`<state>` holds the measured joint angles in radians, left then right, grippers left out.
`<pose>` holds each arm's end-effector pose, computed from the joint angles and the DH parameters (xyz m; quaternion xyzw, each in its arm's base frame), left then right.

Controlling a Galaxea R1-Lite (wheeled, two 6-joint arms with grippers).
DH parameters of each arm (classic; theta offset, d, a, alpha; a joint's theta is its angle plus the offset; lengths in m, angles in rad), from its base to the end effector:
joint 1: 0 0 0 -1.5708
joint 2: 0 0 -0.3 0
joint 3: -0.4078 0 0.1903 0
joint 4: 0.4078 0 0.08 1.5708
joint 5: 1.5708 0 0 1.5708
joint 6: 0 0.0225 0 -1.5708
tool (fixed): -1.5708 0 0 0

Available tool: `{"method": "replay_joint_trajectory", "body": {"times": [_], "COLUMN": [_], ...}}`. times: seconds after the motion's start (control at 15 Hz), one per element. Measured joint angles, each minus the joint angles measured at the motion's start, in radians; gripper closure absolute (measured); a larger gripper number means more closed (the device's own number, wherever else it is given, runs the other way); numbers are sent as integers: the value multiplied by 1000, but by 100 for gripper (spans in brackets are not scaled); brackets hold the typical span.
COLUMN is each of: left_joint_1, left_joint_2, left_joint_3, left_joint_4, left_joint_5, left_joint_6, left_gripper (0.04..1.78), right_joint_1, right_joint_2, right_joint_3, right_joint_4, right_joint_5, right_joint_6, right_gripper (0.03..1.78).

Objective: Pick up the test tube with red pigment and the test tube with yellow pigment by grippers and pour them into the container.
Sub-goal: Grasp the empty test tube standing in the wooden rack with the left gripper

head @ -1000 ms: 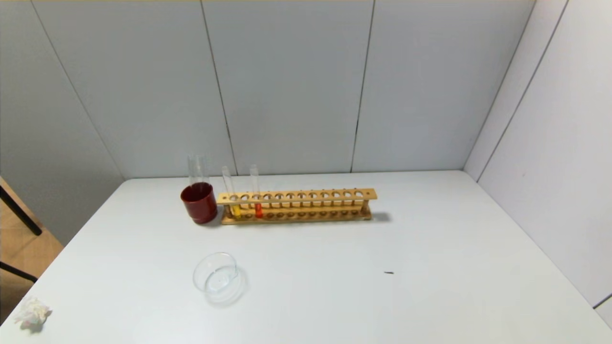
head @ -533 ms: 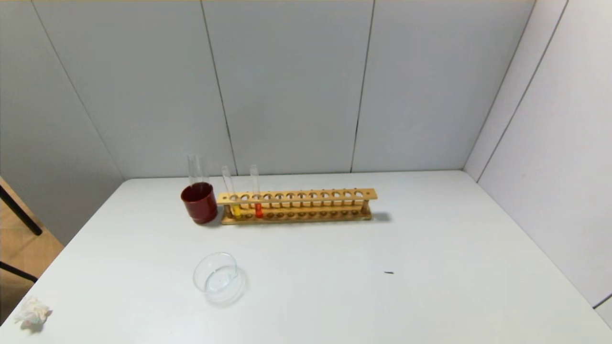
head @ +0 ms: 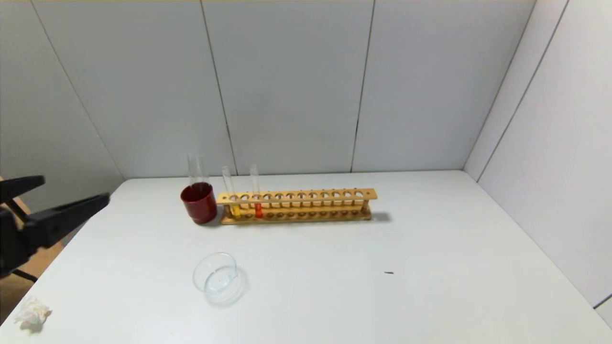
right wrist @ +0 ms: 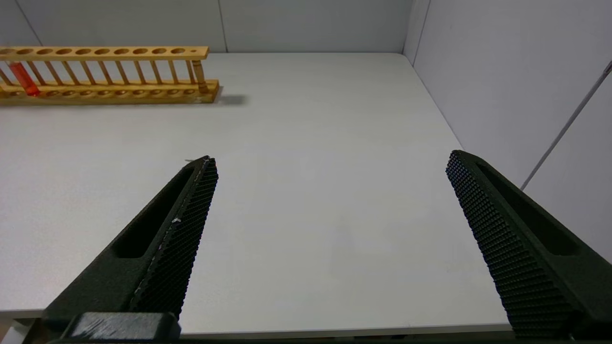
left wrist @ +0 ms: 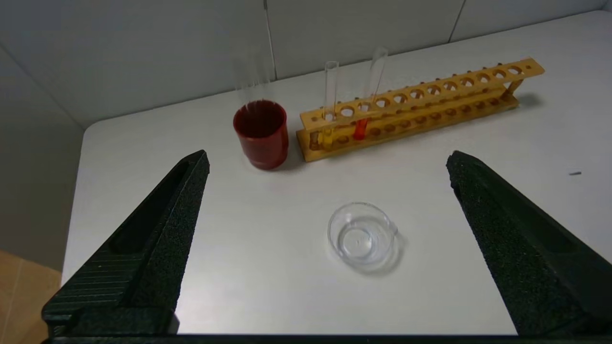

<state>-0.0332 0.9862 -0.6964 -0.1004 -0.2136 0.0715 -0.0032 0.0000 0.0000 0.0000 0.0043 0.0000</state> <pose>0.1234 -0.0089 0.2534 0.0268 0.0897 -0.1258 0.9876 -0.0228 0.0002 0.0755 0.0000 0.0000 0.0005 1.0000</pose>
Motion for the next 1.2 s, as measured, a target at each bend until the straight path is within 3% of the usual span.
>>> {"method": "replay_joint_trajectory", "body": {"times": [0.33,0.73,1.2], "left_joint_1": [-82,-109,-114], "left_joint_2": [419,818,1031], "left_joint_3": [-95,-119,-214], "left_joint_4": [-234,-590,-671], "left_joint_5": [1,3,5], "left_joint_6": [-3,-9,-44], "left_gripper": [7,7,7], "right_joint_1": [0,0,0], "right_joint_2": [0,0,0], "right_joint_3": [0,0,0], "right_joint_4": [0,0,0], "right_joint_5": [0,0,0], "right_joint_6": [0,0,0], "right_gripper": [6,6,6]}}
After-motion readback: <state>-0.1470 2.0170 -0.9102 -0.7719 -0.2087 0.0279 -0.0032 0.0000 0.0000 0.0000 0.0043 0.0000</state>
